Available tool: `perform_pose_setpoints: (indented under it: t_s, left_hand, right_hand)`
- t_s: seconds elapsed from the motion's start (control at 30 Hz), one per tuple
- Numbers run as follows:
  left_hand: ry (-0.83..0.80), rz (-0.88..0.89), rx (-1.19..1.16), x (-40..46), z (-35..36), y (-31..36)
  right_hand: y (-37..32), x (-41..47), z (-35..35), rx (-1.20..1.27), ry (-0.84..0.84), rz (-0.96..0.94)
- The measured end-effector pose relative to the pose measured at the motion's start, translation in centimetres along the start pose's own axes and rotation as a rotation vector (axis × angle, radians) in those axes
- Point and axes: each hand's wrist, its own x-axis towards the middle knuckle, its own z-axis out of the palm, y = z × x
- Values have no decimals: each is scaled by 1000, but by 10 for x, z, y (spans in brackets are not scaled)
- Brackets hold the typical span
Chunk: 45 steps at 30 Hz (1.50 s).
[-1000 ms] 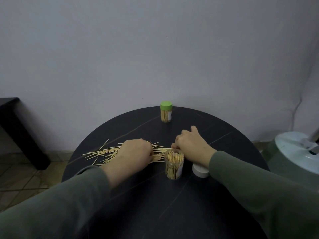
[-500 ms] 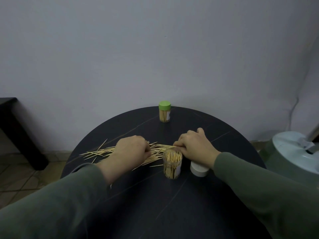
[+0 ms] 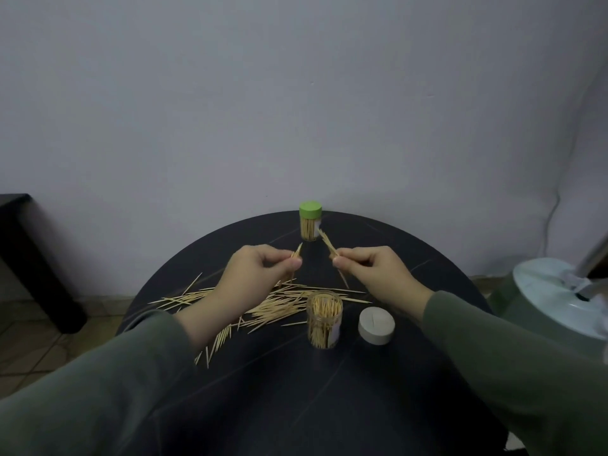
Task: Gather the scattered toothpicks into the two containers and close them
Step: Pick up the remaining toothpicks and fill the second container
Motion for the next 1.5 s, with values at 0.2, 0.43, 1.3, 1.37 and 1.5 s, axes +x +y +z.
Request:
perform_pose_setpoints:
  t_s: [0.2,0.43,1.3,1.37,1.5]
  left_hand:
    - [-23,-54,-377,-16,3,23]
    - [-126,-127,-487,-24,16,20]
    - [-142,158,-158,-17,21,-4]
    - [-148,167,-108,-16,20,-6]
    - [-178,205,-15,-14,20,-10]
  right_hand:
    - [-11,-8,5,258,9,30]
    - [-7,-20,13,360,-42,93]
    - [9,-25,13,-72,-125,-95]
    - [9,-25,9,-138,-143,-117]
    - [15,-23,4,-323,-213,-132]
